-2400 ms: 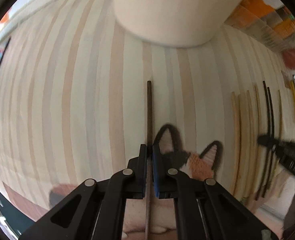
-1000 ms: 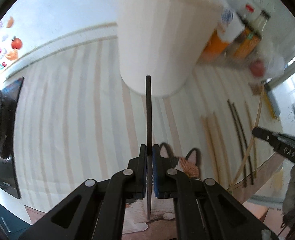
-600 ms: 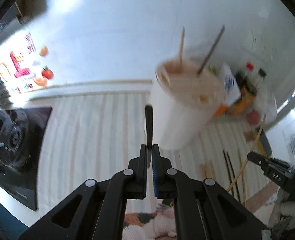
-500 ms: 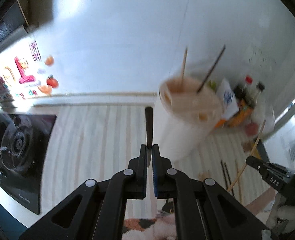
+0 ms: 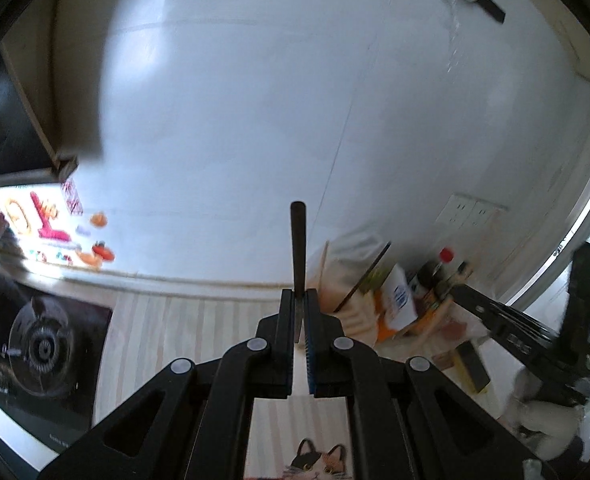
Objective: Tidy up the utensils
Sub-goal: 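Lift both chopsticks and carry them to the utensil holder, then open the left tool into the holder while the right tool releases its chopstick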
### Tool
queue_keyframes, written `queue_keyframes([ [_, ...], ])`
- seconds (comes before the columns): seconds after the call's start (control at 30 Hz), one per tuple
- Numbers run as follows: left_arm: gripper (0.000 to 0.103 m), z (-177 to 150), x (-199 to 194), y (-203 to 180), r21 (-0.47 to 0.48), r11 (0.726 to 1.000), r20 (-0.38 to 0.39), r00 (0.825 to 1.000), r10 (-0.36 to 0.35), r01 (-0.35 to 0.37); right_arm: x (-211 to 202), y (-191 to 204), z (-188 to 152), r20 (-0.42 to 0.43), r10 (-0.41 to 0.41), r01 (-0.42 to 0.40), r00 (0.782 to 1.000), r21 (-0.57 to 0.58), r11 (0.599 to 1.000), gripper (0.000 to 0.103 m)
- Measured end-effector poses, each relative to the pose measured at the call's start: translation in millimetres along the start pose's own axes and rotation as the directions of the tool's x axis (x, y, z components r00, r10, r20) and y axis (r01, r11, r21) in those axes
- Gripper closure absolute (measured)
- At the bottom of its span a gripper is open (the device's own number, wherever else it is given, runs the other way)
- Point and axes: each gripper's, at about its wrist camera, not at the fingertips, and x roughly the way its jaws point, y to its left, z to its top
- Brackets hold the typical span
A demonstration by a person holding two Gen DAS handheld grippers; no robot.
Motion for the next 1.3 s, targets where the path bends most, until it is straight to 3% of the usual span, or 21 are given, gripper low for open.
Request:
queue_keyframes([
  [0.17,0.101,28,4,-13,0.029,1.0,0.011,1.0,-0.009,0.008,18,9,42,0.068,-0.008,0.009,0.998,-0.011,1.0,0.097],
  [0.4,0.101,44,55,-19,0.005,0.999,-0.105,0.993,-0.047,0.048,63,14,67,0.1,-0.006,0.007,0.995,-0.013,1.0,0.097],
  [0.7,0.101,31,117,-16,-0.001,1.0,-0.224,0.975,-0.009,0.009,119,13,58,0.092,-0.043,0.048,0.995,-0.053,0.997,0.097],
  [1.0,0.099,21,138,-11,-0.048,0.998,-0.315,0.948,-0.045,0.031,149,1,38,-0.019,-0.03,0.029,0.999,-0.055,0.998,0.096],
  [1.1,0.089,24,137,-15,-0.042,0.998,-0.333,0.942,-0.052,0.04,150,-3,35,-0.088,-0.025,0.02,0.996,-0.053,0.998,0.095],
  [1.13,0.076,25,134,-17,-0.027,0.999,-0.328,0.944,-0.036,0.029,148,-4,34,-0.098,-0.025,0.02,0.995,-0.05,0.999,0.089],
  [1.17,0.051,26,130,-19,-0.016,1.0,-0.312,0.95,-0.018,0.014,145,-4,32,-0.102,-0.021,0.016,0.995,-0.048,0.999,0.083],
  [1.23,0.016,28,120,-16,-0.023,1.0,-0.272,0.962,-0.011,0.005,130,-6,29,-0.082,-0.033,0.029,0.996,-0.047,0.998,0.055],
  [1.3,0.014,28,107,-10,-0.035,0.999,-0.226,0.974,0.002,-0.01,115,-9,27,-0.069,-0.051,0.049,0.996,-0.038,0.998,0.049],
])
